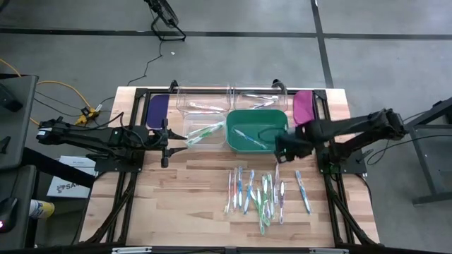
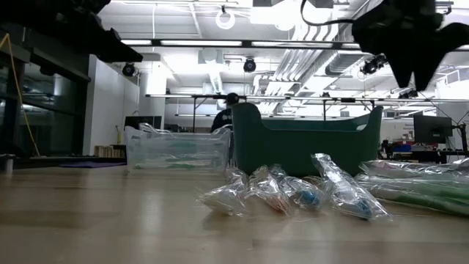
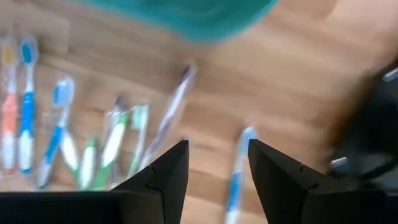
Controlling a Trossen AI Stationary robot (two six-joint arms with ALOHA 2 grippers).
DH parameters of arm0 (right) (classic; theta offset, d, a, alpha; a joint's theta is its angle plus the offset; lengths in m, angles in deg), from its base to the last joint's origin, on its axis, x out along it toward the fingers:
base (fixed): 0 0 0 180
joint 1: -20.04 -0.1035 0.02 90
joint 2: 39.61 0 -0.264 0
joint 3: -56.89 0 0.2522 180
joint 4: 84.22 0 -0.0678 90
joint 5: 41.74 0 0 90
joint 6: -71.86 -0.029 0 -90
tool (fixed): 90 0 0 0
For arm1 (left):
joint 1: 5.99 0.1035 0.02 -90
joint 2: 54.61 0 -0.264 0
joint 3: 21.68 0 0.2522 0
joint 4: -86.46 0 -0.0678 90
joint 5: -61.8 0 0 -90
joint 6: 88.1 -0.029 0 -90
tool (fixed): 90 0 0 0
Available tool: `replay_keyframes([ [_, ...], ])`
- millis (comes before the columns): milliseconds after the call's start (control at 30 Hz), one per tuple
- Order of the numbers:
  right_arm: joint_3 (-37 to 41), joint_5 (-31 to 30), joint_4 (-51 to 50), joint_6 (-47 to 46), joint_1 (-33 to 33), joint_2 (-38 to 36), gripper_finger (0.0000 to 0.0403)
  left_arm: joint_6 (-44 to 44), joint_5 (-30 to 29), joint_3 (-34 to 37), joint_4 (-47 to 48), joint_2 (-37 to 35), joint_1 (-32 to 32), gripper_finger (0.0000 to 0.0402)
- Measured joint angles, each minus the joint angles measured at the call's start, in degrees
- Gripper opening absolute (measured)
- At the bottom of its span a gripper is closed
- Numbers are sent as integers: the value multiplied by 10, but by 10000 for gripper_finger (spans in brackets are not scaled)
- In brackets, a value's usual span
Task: Pick & Place Toothbrushes
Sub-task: Put the purple toothbrush into the right transparent bin
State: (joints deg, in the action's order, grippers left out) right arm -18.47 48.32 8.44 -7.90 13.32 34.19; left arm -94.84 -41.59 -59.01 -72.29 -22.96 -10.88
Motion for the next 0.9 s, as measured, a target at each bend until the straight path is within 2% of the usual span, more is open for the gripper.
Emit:
replay_keyframes([
  [200,63,13,117,-141,-95,10,159,-6,5,0,0,0,0,166],
  [367,97,18,169,-212,-139,38,159,-7,5,0,0,0,0,166],
  [700,100,22,230,-242,-170,117,159,-7,5,0,0,0,0,166],
  [900,100,49,255,-242,-170,165,159,-7,10,0,0,0,0,166],
])
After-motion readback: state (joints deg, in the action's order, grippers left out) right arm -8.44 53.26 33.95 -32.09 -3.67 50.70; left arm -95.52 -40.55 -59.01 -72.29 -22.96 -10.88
